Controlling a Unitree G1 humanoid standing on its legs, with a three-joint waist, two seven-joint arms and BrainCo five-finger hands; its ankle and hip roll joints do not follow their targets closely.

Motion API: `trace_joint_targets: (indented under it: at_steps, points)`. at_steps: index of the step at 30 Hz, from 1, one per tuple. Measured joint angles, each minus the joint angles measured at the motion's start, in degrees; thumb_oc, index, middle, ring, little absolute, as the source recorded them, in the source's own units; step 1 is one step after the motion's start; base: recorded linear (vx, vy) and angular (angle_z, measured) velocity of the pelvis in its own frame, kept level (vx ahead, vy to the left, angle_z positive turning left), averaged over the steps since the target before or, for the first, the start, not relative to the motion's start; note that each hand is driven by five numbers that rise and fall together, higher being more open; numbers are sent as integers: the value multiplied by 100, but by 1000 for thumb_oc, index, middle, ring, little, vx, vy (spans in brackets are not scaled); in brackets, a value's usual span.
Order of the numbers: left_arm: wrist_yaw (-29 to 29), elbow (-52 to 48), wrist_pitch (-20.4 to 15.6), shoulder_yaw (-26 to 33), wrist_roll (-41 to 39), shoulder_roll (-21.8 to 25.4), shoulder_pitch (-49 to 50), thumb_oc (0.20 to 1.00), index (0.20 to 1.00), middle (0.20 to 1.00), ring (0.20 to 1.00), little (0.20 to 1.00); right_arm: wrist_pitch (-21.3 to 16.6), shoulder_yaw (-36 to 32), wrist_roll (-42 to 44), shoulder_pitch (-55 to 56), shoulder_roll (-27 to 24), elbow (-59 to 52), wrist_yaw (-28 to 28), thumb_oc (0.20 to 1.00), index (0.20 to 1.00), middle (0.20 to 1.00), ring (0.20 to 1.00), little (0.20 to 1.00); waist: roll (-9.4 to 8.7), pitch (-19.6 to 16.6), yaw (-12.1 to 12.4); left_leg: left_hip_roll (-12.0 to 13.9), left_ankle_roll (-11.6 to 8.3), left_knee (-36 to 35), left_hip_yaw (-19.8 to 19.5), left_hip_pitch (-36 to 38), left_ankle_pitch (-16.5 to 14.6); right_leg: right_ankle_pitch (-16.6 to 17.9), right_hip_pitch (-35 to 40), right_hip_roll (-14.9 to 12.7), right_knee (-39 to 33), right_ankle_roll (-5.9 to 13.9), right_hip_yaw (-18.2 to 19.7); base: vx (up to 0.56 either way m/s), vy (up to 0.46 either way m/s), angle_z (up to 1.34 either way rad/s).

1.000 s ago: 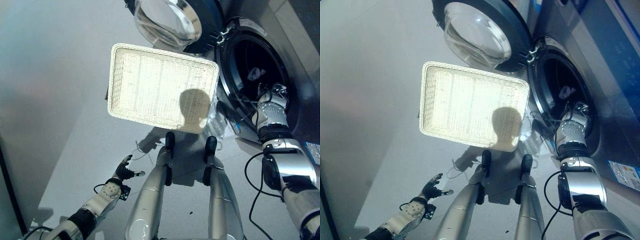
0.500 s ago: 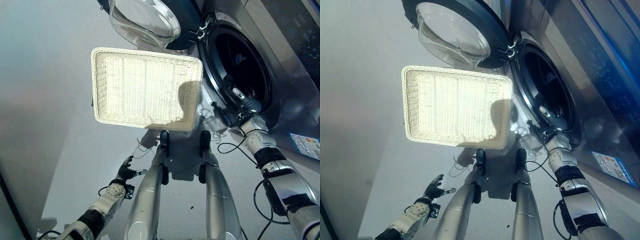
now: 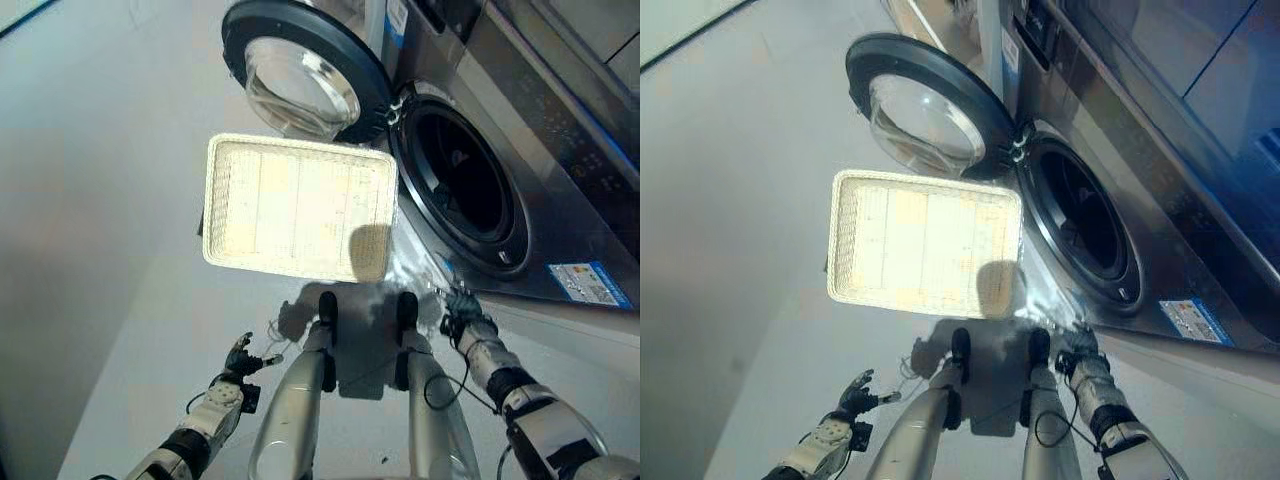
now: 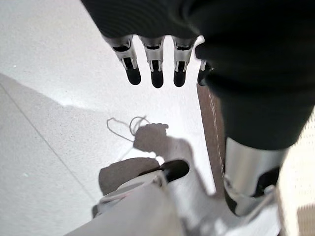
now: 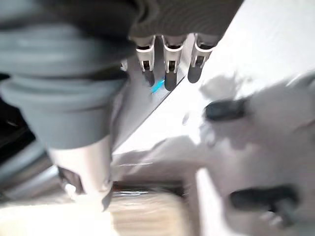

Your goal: Put the clothes into the washing machine.

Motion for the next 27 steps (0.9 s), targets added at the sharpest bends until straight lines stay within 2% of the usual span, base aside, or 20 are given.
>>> trace_joint_targets:
  at_steps: [2,5,6,7,10,13,14,15,17,18,20,21,24,25,27]
  points:
    - [-25,131,-77,36,163,154,195,1000,1000,1000,1000,1000,-44,36,-358,344,132,-26,52,1000,1000,1000,1000,1000,-259,-247,-41,3,38,-80,14,105,-30,-16,96,1,-41,7,1,38,20,-6]
    - [-87,439,-80,254,207,55,182,1000,1000,1000,1000,1000,-69,44,-679,636,131,-32,143,1000,1000,1000,1000,1000,-362,-253,-139,21,33,-172,-3,364,-28,3,433,23,-195,20,-21,86,11,10]
    - [-130,924,-70,631,301,-80,488,1000,1000,1000,1000,1000,-78,68,-963,1282,201,32,263,1000,1000,1000,1000,1000,-535,-547,-132,35,9,-396,7,1017,-104,-30,1098,35,-513,29,-20,188,27,-15]
    - [-162,1119,-62,822,392,-92,855,1000,1000,1000,1000,1000,-78,58,-1140,1722,254,106,318,1000,1000,1000,1000,1000,-667,-1110,-147,59,-17,-510,35,1156,-182,-48,1234,55,-691,42,-18,188,27,-19]
    - [-355,1347,-40,932,449,-50,1126,1000,1000,1000,1000,1000,-49,18,-1601,2159,302,469,496,1000,1000,1000,1000,1000,-893,-1675,-172,97,-23,-766,91,1526,-200,-107,1504,122,-798,19,3,161,21,-13]
    - [-883,1414,-104,1000,430,-131,1153,1000,1000,1000,1000,1000,76,-44,-2104,2249,357,651,631,1000,1000,1000,1000,1000,-873,-1869,-174,97,-24,-927,103,1736,-178,-78,1705,144,-891,61,2,104,7,-4]
    - [-883,1414,-104,1000,430,-131,1153,1000,1000,1000,1000,1000,76,-44,-2104,2249,357,651,631,1000,1000,1000,1000,1000,-873,-1869,-174,97,-24,-927,103,1736,-178,-78,1705,144,-891,61,2,92,-2,-1]
    - [-1222,1402,-203,998,427,-226,1169,1000,1000,1000,1000,1000,120,-43,-2323,2295,379,647,712,1000,1000,1000,1000,1000,-780,-2060,-173,98,-20,-1024,107,1830,-178,-80,1774,148,-959,64,3,78,-1,-2]
    - [-1222,1402,-203,998,427,-226,1169,1000,1000,1000,1000,1000,120,-43,-2323,2295,379,647,712,1000,1000,1000,1000,1000,-780,-2060,-173,98,-20,-1024,107,1830,-178,-80,1774,148,-959,64,3,39,0,1]
    - [-1751,1305,-217,1009,370,-292,1230,1000,1000,1000,1000,1000,127,-41,-2330,2317,382,634,819,1000,1000,1000,1000,1000,-613,-2258,-177,108,-43,-1162,79,2084,-190,-70,2087,172,-1159,65,-4,0,0,3]
    - [-1751,1305,-217,1009,370,-292,1230,1000,1000,1000,1000,1000,127,-41,-2330,2317,382,634,819,1000,1000,1000,1000,1000,-613,-2258,-177,108,-43,-1162,79,2084,-190,-70,2087,172,-1159,65,-4,48,7,2]
    - [-1900,1299,-265,1010,368,-344,1363,1000,1000,1000,1000,1000,127,-45,-2330,2357,378,630,841,1000,1000,1000,1000,1000,-496,-2531,-180,147,-81,-1167,71,2100,-254,-97,2158,219,-1247,40,-2,96,15,1]
    - [-1900,1299,-265,1010,368,-344,1363,1000,1000,1000,1000,1000,127,-45,-2330,2357,378,630,841,1000,1000,1000,1000,1000,-496,-2531,-180,147,-81,-1167,71,2100,-254,-97,2158,219,-1247,40,-2,43,6,3]
    - [-2247,1302,-212,1036,351,-404,1337,1000,1000,1000,1000,1000,212,-28,-2327,2303,493,601,1139,1000,1000,1000,1000,1000,-430,-2601,-214,207,-172,-1155,7,2372,-275,-116,2480,265,-1348,-41,-51,34,2,10]
    - [-2247,1302,-212,1036,351,-404,1337,1000,1000,1000,1000,1000,212,-28,-2327,2303,493,601,1139,1000,1000,1000,1000,1000,-430,-2601,-214,207,-172,-1155,7,2372,-275,-116,2480,265,-1348,-41,-51,17,1,5]
